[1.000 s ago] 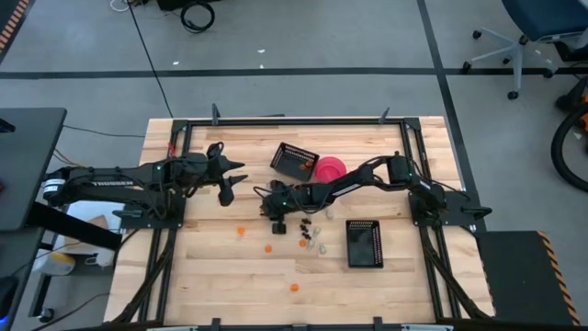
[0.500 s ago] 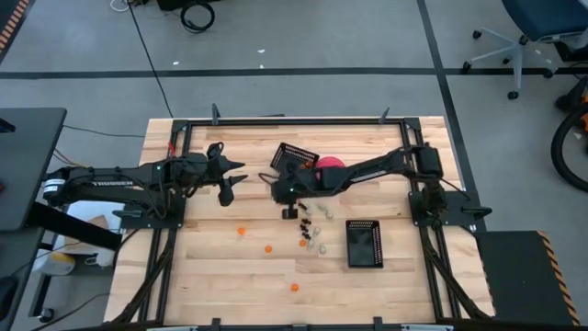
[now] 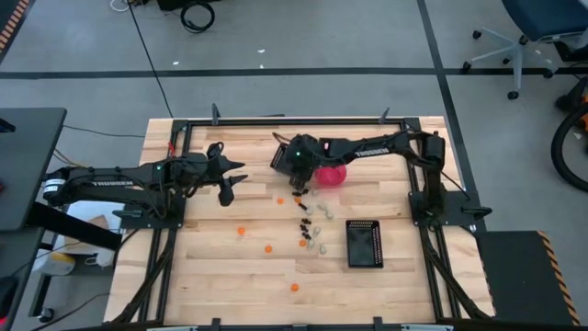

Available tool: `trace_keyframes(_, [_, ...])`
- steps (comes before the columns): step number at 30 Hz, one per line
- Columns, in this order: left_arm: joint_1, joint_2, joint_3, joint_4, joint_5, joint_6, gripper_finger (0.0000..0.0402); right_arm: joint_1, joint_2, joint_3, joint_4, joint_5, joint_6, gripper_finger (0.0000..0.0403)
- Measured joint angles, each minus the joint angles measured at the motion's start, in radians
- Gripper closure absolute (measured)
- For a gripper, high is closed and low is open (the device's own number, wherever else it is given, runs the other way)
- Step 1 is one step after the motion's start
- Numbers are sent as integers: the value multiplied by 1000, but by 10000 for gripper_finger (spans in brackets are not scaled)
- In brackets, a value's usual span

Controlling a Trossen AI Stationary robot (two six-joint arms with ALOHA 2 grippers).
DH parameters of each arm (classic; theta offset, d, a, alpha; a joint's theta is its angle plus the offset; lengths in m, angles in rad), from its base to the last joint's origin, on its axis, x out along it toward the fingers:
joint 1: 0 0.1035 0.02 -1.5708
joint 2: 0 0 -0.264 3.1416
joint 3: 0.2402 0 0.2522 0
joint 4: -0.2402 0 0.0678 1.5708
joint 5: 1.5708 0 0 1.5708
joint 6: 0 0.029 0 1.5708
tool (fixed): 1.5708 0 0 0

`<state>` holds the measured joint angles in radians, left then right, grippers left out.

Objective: Sort Halloween decoration
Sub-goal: Put the orange pumpkin toy into the top black bin, then put the white skull toy into the pink bowl

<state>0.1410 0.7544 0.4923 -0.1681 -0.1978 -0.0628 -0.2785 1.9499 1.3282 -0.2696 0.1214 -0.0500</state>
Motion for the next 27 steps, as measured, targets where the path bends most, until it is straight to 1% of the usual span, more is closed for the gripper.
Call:
trace_keyframes(1, [0, 0, 0, 2, 0, -2, 246, -11, 0, -2, 1, -24, 4, 255])
trace_keyframes(3, [0, 0, 0, 12, 0, -2, 246, -25, 0, -3, 6, -33, 4, 233])
trace_keyframes(6, [0, 0, 0, 36, 0, -1, 246, -32, 0, -3, 3, 1, -7, 206])
trace_keyframes(9, [0, 0, 0, 53, 0, 3, 246, -16, -18, -3, -32, 35, -10, 192])
trace_keyframes(12, [0, 0, 0, 52, 0, 4, 246, 36, -73, -2, -82, 57, -22, 190])
trace_keyframes(15, [0, 0, 0, 52, 0, 4, 246, 107, -118, -2, -176, 73, -45, 194])
trace_keyframes(19, [0, 0, 0, 52, 0, 3, 246, 194, -138, -2, -303, 71, -61, 194])
trace_keyframes(22, [0, 0, 0, 52, 0, -2, 246, 252, -138, -2, -385, 72, -21, 195])
trace_keyframes(27, [-1, 0, 0, 46, 0, -29, 246, 326, -138, -2, -470, 82, 58, 195])
